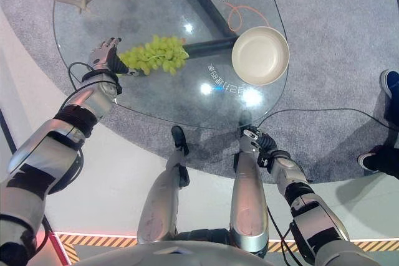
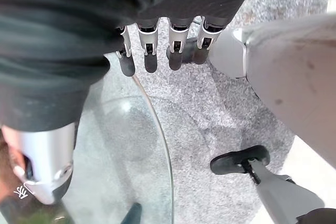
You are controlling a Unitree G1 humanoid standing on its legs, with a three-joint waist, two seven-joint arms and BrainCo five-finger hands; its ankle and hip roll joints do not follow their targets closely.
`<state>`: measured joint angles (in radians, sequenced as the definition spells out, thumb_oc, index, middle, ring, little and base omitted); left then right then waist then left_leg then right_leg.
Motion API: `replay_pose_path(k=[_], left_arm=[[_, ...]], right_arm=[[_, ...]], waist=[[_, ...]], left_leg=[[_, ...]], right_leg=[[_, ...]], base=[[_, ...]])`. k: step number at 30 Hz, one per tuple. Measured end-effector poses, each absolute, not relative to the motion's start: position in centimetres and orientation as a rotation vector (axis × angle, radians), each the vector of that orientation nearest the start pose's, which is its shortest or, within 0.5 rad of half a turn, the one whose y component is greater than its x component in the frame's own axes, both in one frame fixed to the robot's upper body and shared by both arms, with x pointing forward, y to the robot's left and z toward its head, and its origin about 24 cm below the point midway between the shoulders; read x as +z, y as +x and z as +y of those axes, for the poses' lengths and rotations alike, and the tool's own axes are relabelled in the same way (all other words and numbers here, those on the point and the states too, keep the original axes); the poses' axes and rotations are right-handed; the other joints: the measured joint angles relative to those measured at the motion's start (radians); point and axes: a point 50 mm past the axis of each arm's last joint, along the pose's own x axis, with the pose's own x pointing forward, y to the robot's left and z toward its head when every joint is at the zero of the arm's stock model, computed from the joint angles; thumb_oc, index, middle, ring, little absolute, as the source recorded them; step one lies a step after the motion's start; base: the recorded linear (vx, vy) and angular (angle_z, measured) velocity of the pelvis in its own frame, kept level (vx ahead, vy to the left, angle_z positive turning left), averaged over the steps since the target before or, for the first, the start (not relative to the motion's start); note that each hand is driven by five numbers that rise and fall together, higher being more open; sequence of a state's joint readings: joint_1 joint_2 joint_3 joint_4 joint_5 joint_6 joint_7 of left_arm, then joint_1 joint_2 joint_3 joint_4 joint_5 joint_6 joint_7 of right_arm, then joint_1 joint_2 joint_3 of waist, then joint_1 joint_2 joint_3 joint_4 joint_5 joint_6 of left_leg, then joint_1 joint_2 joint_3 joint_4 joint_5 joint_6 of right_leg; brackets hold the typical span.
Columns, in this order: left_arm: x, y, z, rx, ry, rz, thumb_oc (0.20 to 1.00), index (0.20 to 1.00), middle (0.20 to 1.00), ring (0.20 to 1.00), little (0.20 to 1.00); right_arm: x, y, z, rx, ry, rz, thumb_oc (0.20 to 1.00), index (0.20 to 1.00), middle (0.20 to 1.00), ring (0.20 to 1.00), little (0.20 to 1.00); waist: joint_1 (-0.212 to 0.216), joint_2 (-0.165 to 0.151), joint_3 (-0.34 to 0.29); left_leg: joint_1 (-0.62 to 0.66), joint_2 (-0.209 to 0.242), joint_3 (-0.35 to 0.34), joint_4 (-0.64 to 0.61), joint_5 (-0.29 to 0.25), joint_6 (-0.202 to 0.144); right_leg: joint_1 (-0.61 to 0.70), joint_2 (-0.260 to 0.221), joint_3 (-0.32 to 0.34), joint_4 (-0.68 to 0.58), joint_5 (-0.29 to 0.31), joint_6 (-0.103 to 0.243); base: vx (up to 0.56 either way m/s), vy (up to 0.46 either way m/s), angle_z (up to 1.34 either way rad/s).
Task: Pick up fruits into the plate
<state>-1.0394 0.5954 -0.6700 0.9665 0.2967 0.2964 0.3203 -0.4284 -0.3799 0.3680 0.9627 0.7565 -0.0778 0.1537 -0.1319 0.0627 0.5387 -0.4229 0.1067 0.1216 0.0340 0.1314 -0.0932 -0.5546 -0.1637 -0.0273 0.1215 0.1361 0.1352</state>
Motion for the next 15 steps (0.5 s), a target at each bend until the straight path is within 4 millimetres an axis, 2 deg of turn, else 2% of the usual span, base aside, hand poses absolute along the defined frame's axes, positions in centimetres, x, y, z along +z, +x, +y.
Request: replay_pose_path(k=[3, 8, 15], left_arm=[[16.6, 40.3, 24.0, 0.372, 1.350, 0.088, 1.000, 1.000, 1.000, 1.000, 1.000], [16.9, 40.7, 23.1, 0.372, 1.394, 0.094, 1.000, 1.000, 1.000, 1.000, 1.000], [20.0, 41.3, 23.4, 0.482, 1.479, 0.091, 1.000, 1.000, 1.000, 1.000, 1.000]], right_arm=[[-3.6, 29.7, -20.8, 0.073, 0.196, 0.467, 1.000, 1.000, 1.000, 1.000, 1.000], [-3.2, 30.1, -20.7, 0.057, 0.225, 0.449, 1.000, 1.000, 1.000, 1.000, 1.000], [-2.4, 30.7, -19.9, 0.068, 0.293, 0.407, 1.000, 1.000, 1.000, 1.000, 1.000]], waist=[[-0.011, -0.002, 0.000], [-0.028, -0.011, 0.000], [-0.039, -0.047, -0.005]], left_leg=[[-0.047, 0.000, 0.001, 0.013, 0.003, 0.004], [-0.113, -0.001, 0.001, 0.020, 0.013, 0.008], [-0.189, -0.001, 0.002, 0.049, 0.011, 0.007]], right_leg=[[-0.052, 0.001, 0.012, 0.018, -0.004, 0.005], [-0.125, 0.003, 0.021, 0.036, -0.001, 0.001], [-0.204, 0.003, 0.031, 0.064, 0.003, -0.004]], base=[[-0.02, -0.012, -0.04], [-0.04, -0.020, -0.02], [-0.02, -0.011, -0.01]])
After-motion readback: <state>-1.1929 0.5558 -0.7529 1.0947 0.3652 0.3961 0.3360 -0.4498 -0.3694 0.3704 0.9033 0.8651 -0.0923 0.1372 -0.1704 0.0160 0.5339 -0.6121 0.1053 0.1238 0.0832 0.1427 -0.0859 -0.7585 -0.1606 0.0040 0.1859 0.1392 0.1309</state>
